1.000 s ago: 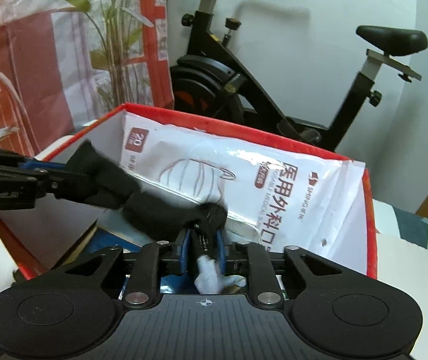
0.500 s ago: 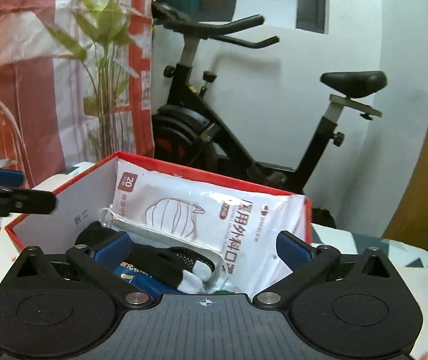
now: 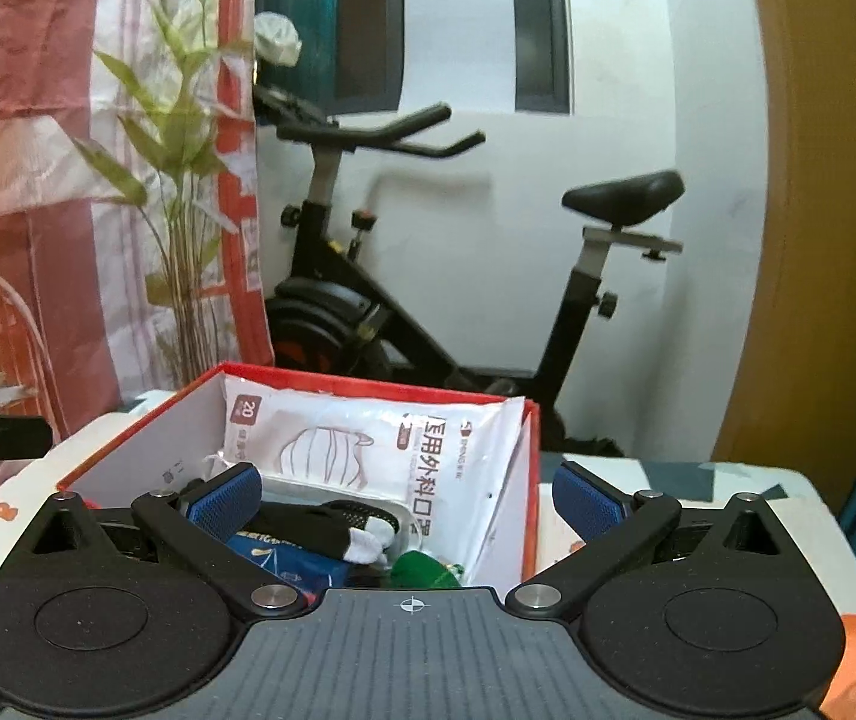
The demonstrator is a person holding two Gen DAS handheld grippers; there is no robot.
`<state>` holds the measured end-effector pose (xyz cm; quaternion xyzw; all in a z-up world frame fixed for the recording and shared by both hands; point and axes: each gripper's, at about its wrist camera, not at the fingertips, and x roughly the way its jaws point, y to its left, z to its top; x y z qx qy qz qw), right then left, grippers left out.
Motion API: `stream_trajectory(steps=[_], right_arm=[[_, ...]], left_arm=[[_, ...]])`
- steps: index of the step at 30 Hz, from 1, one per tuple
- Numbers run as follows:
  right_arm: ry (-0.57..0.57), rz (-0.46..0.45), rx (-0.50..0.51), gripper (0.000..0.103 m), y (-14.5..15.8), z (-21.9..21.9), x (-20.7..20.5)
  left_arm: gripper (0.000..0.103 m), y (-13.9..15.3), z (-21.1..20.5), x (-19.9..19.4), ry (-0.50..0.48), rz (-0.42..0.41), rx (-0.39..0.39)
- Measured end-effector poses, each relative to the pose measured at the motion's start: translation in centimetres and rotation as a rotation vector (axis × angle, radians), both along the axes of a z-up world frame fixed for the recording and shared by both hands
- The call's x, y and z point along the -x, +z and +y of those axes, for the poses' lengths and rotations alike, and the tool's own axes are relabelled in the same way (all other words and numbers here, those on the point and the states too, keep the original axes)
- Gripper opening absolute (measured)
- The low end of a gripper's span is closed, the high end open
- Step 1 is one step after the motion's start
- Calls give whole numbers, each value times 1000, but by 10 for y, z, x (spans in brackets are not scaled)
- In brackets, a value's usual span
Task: Organize soft objects
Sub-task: 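Move the right gripper down to the black eye mask beside the box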
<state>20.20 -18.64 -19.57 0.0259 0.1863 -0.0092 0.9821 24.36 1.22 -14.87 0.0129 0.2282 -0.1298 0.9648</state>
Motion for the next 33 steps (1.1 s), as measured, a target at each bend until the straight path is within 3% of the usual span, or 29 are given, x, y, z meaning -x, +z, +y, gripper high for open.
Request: stream_trajectory(steps=[4,10,16,22,33], right_arm=[[-26,-10,-25,103,-3,2,26],[-52,-30,-50,103,-13,4,60],[-72,-30,-55,103,-25,7,84],[-94,-2,-46,103,-41,5,93],[-144,58,-74,103,-73,-3,93]], left_arm=[[103,-4,3,22,17,-13,19],[103,-12,1,57,56,-82,-33],[103,-16,6,85,49,-101,-9],[103,-32,14,94,50,-53,60],[103,-56,20,89,64,15,95]])
